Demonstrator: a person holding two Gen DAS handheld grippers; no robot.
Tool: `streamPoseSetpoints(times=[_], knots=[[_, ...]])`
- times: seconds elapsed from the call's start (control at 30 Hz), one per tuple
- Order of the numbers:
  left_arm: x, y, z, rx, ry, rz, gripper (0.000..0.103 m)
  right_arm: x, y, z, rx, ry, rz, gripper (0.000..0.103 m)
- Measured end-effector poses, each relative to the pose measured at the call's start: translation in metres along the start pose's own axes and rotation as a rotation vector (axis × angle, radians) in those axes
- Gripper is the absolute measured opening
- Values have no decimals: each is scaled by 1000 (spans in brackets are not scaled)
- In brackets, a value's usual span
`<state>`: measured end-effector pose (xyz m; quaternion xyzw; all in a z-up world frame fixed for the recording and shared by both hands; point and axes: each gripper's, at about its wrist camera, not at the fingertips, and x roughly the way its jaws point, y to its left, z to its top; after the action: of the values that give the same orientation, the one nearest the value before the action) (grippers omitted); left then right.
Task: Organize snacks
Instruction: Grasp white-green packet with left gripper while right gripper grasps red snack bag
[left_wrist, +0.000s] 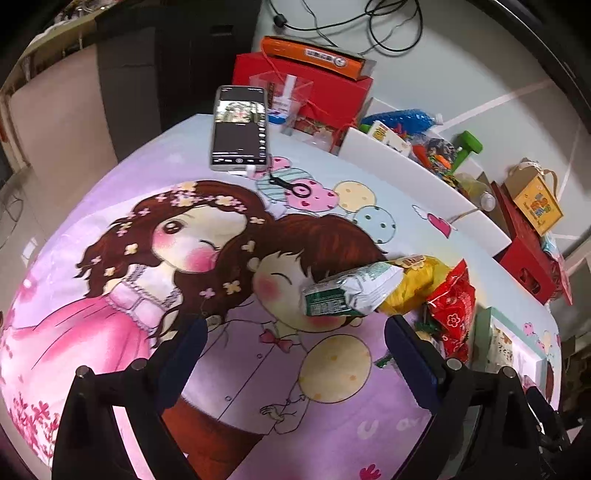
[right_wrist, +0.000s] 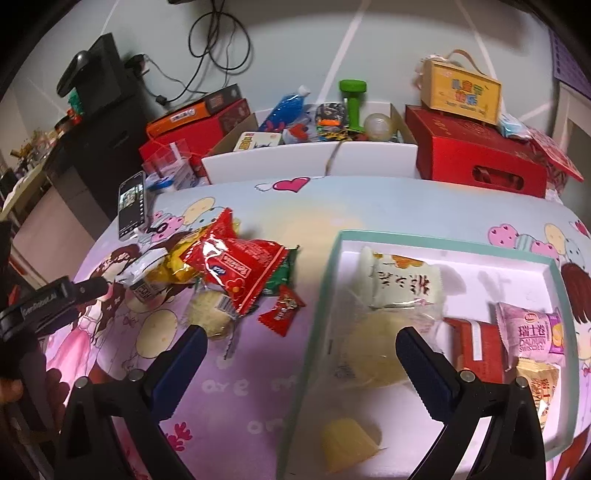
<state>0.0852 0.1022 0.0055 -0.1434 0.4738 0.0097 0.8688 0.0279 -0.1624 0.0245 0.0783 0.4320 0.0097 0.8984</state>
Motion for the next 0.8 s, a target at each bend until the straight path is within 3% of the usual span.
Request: streamPoseSetpoints(times=[0.23,0.33,0.53,0.67,0.8], knots=[[12,-21,8,145,24,-3,97,7,13,11,-41,3,13,103],[20,-27,10,207,31,61,97,13,20,19,-75,10,11,103],[33,-39,19,344,22,110,97,32,34,39,-187,48,13,103],[43,-49,19,419,36,101,97,50,44,49,-271,88,17,103],[53,-50,20,430,61,86,97,66,58,52,-391,136,-2,103]])
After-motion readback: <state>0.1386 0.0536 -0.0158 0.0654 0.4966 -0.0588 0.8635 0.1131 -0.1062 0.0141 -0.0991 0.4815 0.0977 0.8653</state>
